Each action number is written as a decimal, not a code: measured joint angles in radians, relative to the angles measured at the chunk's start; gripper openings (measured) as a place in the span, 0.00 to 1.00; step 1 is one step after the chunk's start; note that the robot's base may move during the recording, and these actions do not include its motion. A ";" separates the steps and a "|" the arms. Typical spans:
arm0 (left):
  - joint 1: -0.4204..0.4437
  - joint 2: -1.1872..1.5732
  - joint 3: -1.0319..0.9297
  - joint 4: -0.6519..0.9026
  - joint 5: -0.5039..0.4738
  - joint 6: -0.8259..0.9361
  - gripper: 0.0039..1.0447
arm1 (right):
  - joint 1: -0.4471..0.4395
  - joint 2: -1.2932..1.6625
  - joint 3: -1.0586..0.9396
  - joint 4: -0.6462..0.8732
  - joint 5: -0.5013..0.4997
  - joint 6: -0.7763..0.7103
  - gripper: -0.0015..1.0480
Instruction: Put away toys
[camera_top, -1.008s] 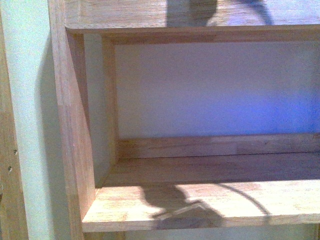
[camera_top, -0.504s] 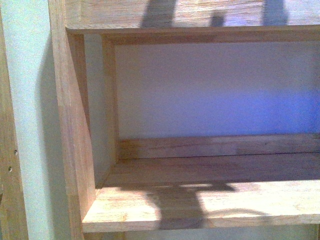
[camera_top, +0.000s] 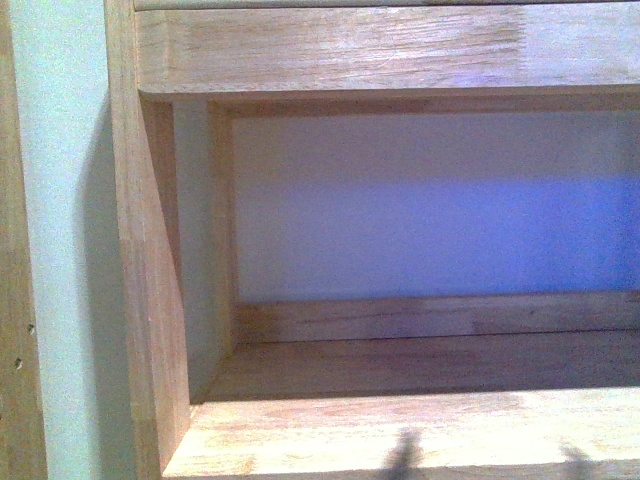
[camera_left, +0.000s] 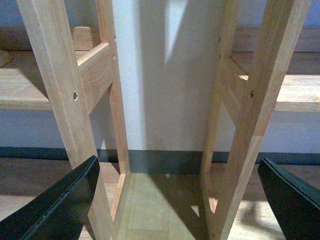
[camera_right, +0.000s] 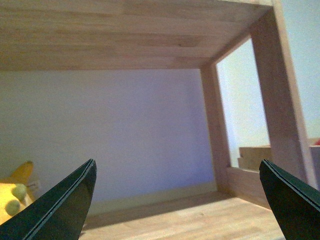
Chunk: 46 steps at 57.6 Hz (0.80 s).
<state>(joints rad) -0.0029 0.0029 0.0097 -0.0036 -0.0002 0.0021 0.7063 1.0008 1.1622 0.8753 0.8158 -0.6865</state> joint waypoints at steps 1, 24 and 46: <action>0.000 0.000 0.000 0.000 0.000 0.000 0.94 | 0.010 -0.017 -0.019 0.014 0.007 -0.017 0.94; 0.000 0.000 0.000 0.000 0.000 0.000 0.94 | -0.211 -0.242 -0.146 -0.156 -0.122 0.009 0.94; 0.000 0.000 0.000 0.000 0.000 0.000 0.94 | -0.707 -0.455 -0.389 -0.522 -0.488 0.483 0.94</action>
<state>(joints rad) -0.0029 0.0029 0.0097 -0.0036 -0.0002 0.0021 -0.0006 0.5457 0.7734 0.3534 0.3275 -0.2039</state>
